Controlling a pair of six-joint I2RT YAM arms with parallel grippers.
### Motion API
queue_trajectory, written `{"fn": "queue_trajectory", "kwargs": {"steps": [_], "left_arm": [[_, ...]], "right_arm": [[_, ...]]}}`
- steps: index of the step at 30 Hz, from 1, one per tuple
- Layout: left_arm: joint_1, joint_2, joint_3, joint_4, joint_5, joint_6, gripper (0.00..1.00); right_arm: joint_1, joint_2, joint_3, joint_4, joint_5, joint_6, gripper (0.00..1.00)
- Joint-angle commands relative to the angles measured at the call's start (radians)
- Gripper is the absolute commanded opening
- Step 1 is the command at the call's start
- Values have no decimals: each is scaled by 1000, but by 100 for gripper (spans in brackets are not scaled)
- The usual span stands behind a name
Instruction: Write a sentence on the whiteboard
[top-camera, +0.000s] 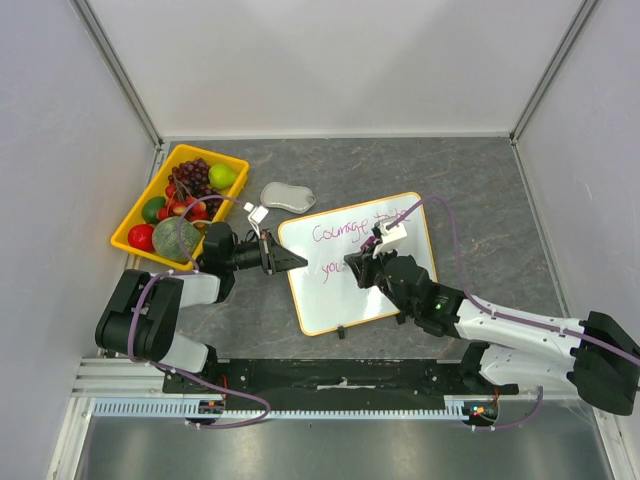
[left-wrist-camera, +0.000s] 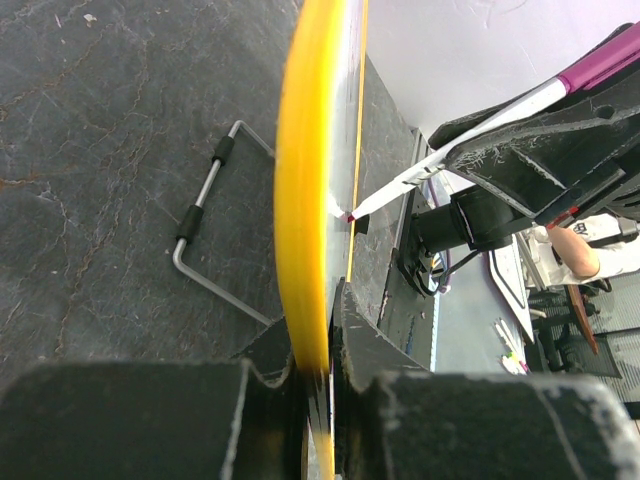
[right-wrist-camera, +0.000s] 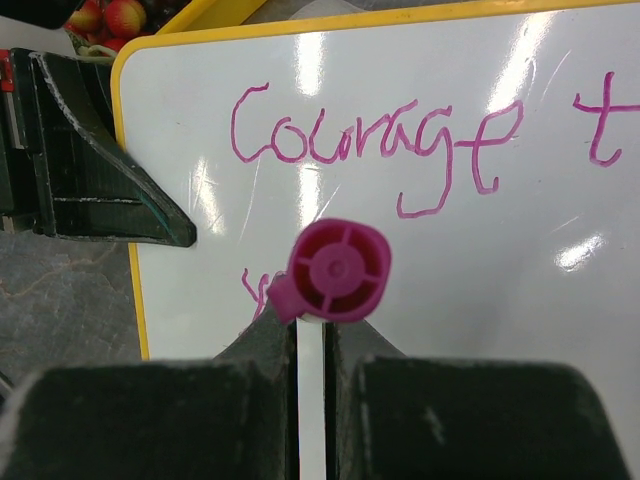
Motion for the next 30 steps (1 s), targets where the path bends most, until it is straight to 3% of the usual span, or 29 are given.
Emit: {"fn": "queue_trajectory", "kwargs": {"steps": [1,16,30], "left_arm": [[-16,20,-1,-43,-78,166,2],[-16,18,-1,-43,-78,166,2],[-16,20,-1,-44,-78,167,2]], "right_arm": [[-6,-7,-27,-81,56,-12,0],[-18,22,61,-72,124,-34,0],[-35,39,99,-60,93,-45,0]]}}
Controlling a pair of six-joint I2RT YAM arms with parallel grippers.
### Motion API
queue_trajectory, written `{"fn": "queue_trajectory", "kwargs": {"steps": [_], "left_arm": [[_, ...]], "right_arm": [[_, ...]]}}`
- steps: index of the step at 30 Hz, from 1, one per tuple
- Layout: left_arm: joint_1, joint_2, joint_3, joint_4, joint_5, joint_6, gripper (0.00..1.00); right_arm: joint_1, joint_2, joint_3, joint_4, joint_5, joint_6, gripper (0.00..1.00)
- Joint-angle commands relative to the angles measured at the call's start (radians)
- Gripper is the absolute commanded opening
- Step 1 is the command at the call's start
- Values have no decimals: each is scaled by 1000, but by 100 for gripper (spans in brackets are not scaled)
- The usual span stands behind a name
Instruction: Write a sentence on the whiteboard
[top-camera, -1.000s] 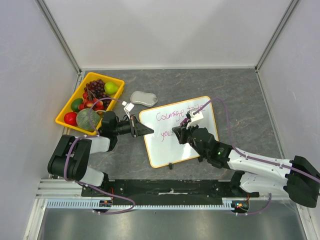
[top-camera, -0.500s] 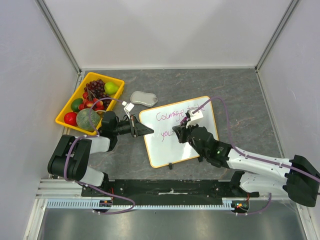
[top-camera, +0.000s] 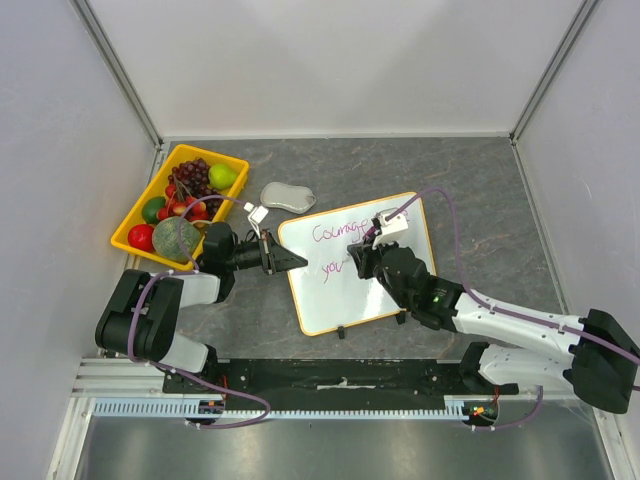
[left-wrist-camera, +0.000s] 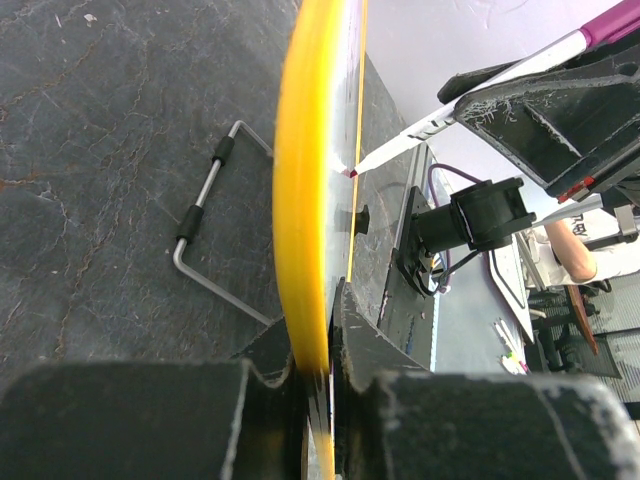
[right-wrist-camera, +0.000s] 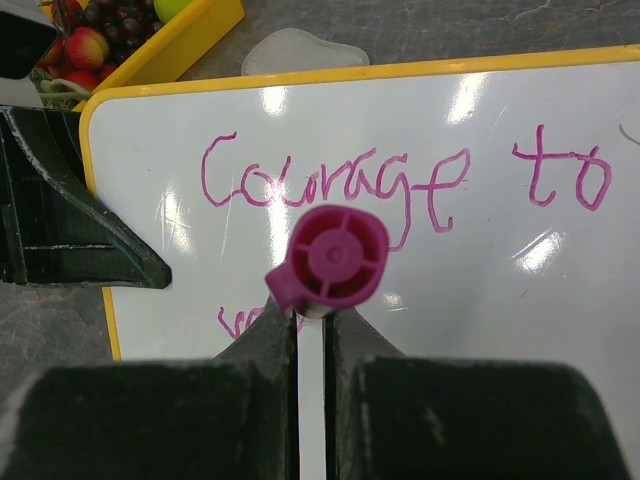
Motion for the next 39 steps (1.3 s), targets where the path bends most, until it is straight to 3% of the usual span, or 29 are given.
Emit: {"fn": "queue_trajectory", "kwargs": {"steps": [1,23,39], "left_arm": [[-16,18,-1,-44,-78,168,2],[-17,21,-1,-44,-76,166,2],[-17,20,-1,-43,-79,166,2]], "right_arm": [[-13,18,27,-12,28,-19,0],[-13,-10,-80,-69,-38,8,0],[-13,-48,-40,-81,-21,-1,0]]}}
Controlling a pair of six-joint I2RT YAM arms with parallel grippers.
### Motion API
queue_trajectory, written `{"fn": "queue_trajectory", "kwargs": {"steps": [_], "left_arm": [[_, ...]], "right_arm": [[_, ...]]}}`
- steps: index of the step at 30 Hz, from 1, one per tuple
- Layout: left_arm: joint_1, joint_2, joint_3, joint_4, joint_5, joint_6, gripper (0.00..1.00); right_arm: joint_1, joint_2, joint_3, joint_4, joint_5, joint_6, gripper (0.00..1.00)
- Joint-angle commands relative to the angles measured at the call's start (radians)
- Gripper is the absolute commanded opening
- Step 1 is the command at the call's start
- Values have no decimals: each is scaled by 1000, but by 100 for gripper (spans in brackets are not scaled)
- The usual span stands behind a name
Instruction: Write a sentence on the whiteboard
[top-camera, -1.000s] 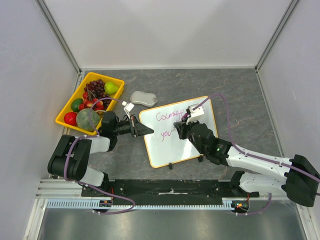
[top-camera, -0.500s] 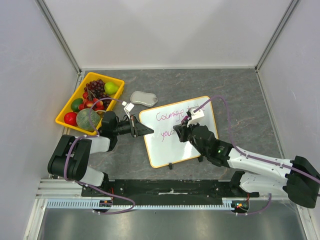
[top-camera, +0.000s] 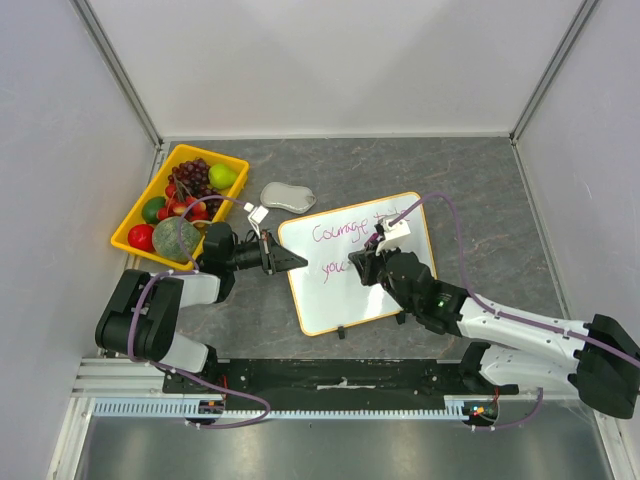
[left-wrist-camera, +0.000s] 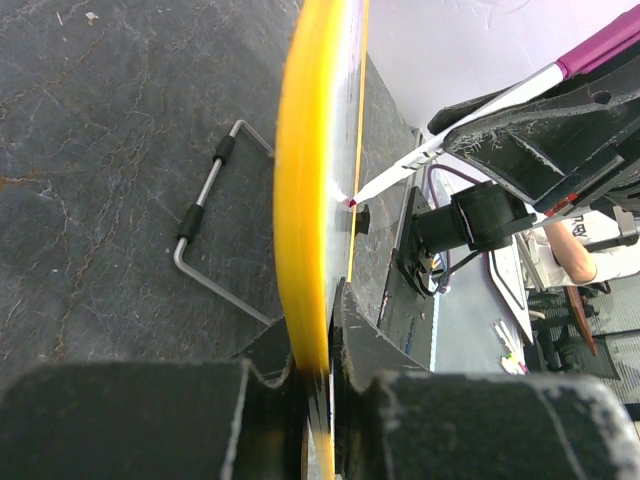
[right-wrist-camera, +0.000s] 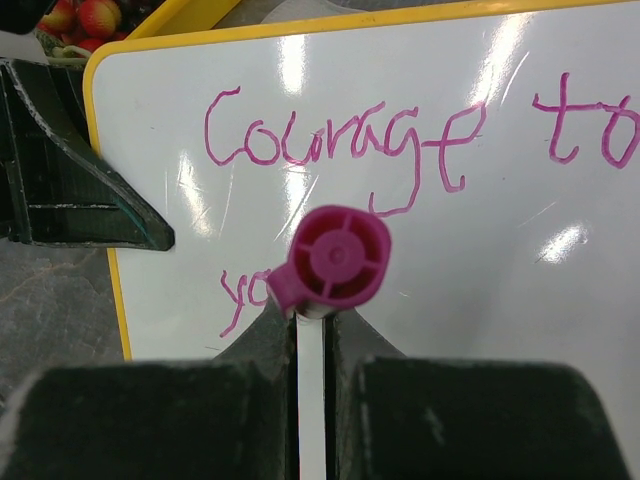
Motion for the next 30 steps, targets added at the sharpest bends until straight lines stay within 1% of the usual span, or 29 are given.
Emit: {"fn": "queue_trajectory", "kwargs": {"steps": [1,8,14,19,30], "left_arm": [[-15,21,-1,-39,-76,168,2],[-17,19,-1,-41,-76,168,2],[-17,16,-1,-41,-78,169,2],[-15,18,-1,-41,-78,169,2],[-15,18,-1,-42,-76,169,2]], "right_arm": [[-9,-13,18,-72,36,-29,0],[-9,-60,71,-80,-22,-31,0],[-9,-87,77,-89,7,-41,0],[-9,-65,74,-89,38,-48,0],[-9,-28,65,-71,44,-45,0]]}}
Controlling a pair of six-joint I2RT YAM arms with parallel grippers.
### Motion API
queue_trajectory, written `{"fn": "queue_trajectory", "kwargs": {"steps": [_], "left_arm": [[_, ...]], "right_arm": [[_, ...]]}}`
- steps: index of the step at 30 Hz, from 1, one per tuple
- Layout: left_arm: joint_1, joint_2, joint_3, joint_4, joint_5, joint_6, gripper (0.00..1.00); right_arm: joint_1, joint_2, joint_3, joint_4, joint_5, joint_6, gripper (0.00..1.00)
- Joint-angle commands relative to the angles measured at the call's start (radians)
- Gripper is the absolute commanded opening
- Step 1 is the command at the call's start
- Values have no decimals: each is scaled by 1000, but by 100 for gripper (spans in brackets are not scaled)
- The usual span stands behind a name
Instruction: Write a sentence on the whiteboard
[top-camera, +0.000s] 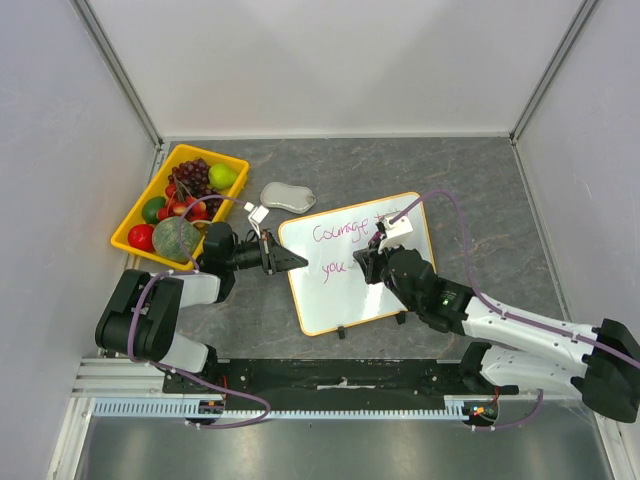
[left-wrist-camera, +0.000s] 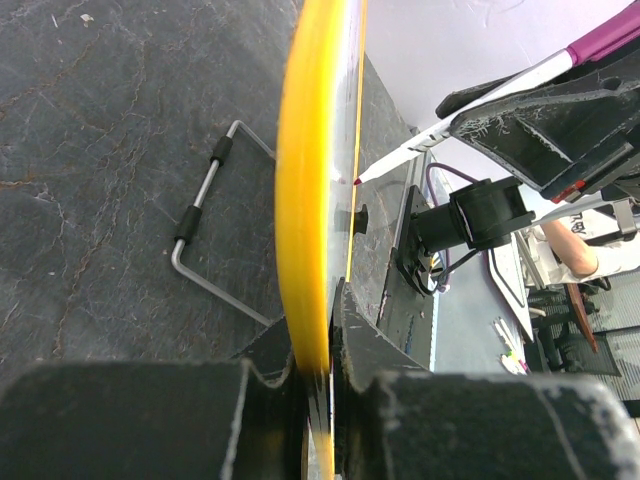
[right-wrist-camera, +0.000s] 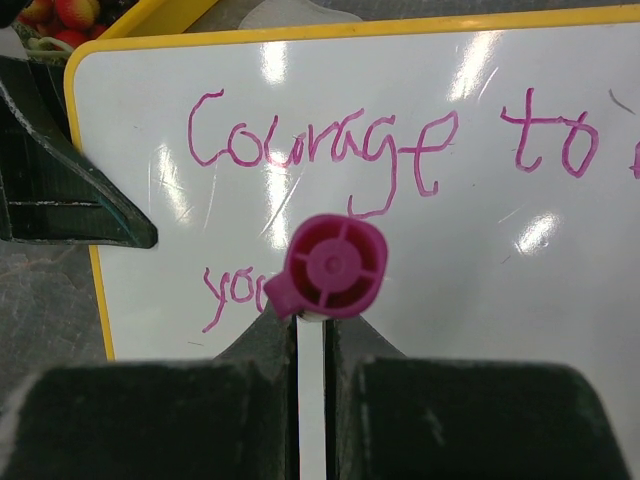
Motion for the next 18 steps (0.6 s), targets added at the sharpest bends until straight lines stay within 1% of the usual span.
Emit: {"fn": "queue_trajectory", "kwargs": {"steps": [1,18], "left_arm": [[-15,16,-3,-47,-81,168,2],[-14,15,-4,-46,-81,167,2]], "right_arm": [[-3,15,26,25,34,-12,0],[-3,49,5,38,57,-20,0]]}}
